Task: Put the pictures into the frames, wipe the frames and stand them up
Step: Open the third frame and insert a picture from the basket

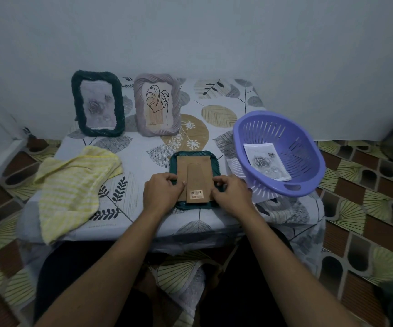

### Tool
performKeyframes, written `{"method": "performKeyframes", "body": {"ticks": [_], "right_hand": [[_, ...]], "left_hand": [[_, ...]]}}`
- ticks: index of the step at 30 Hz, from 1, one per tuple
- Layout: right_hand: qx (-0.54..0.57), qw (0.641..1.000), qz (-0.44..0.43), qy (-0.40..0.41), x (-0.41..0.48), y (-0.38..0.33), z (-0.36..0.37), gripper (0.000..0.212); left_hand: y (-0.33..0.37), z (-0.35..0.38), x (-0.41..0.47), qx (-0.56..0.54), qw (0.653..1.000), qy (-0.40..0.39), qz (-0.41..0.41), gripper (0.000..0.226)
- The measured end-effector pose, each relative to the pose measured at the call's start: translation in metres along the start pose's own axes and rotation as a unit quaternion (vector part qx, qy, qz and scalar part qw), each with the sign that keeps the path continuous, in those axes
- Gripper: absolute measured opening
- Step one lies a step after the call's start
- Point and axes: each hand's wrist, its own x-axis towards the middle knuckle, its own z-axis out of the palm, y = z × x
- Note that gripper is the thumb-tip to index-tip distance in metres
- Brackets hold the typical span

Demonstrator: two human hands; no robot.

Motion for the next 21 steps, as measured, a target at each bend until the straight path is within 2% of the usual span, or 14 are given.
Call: {"method": "performKeyframes", "body": {"ticks": [6,13,21], "right_hand": [[-0.012,0.999,0.025,0.018,-0.001,-0.002,-0.004,0.05],[0.013,1.0,0.013,-0.006,-0.002,-0.003,-0.003,0.042],[-0.004,1.0,0.027,-0.002,0.002,-0.009,-0.002,0.048]], "left_hand": [[0.0,0.0,0.004,-0.001,1.0,0.005,-0.012,0.04],[0.002,0.001,0.012,-0.022,0.998,-0.009,-0.052,0.017],[-0.001,-0.002,0.017,0.01,0.999,-0.012,-0.032,0.015]]}}
